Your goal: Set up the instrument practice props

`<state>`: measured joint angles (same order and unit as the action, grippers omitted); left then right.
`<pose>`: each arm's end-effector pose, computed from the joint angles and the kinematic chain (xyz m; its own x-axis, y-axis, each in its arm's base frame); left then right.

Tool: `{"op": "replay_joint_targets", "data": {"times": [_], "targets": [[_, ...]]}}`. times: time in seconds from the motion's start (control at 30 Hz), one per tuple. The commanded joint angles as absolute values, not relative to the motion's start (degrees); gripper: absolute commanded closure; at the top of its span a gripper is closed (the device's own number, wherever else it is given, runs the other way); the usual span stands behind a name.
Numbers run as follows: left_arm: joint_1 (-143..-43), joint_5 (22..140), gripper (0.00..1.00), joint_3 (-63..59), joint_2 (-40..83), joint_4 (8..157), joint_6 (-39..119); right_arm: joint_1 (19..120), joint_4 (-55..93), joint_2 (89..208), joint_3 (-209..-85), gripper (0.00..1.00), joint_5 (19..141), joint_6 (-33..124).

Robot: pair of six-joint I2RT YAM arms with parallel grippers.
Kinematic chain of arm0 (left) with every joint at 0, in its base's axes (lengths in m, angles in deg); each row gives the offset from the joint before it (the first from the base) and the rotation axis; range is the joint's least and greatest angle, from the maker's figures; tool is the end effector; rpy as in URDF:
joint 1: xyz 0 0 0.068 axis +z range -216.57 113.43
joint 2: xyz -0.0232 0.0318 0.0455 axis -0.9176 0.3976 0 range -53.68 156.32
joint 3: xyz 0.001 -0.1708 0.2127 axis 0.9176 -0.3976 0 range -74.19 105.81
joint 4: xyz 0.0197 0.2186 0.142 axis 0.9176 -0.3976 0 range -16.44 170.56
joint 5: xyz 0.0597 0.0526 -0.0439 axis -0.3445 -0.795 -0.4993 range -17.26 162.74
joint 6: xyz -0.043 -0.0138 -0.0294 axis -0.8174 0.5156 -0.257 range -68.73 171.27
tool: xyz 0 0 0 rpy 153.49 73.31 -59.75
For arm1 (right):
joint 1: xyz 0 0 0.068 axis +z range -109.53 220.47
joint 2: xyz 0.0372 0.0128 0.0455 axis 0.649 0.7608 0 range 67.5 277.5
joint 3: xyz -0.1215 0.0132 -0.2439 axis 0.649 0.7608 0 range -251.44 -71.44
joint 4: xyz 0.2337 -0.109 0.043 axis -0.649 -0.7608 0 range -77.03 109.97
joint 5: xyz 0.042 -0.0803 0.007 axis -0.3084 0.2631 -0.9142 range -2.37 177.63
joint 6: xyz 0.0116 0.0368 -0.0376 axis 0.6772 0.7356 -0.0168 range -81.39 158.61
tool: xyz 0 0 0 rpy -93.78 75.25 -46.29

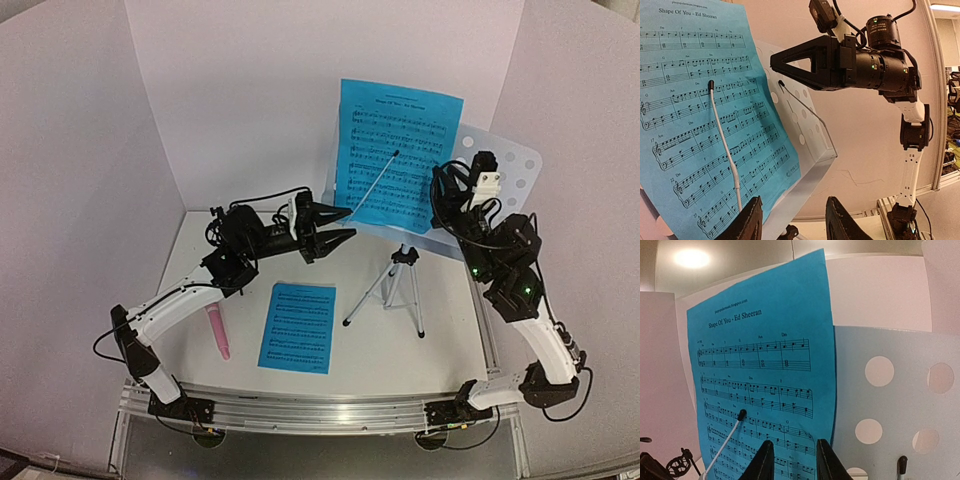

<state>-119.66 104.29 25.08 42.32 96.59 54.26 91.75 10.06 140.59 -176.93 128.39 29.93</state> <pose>0.2176 -0.3207 0.4843 0.2493 -0.2578 -0.9335 0.9663 0.1307 0.2220 0.1502 0.1502 0.5866 0.2687 0.1524 -0.9511 -0.1751 0.9787 0.1073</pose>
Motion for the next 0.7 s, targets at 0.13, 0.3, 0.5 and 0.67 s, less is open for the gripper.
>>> {"op": "replay_joint_targets", "data": {"times": [0.13, 0.3, 0.5, 0.67], "targets": [[-119.08, 104.84, 0.56, 23.69, 39.27, 97.58, 55.00, 91.53, 12.06, 136.46, -172.93, 0.73, 130.57, 32.18], [-118.10, 103.47, 0.52, 23.04, 37.63, 96.47, 54.51, 91.53, 3.15, 135.56, -171.82, 0.66, 129.24, 38.96], [-116.17, 102.28, 0.50, 21.91, 34.61, 93.66, 54.97, 91.52, -3.62, 133.27, -166.86, 0.61, 129.28, 48.03], [-113.65, 99.69, 0.49, 20.26, 33.51, 92.66, 53.74, 91.53, -4.79, 132.39, -163.57, 0.60, 130.31, 51.16]]}}
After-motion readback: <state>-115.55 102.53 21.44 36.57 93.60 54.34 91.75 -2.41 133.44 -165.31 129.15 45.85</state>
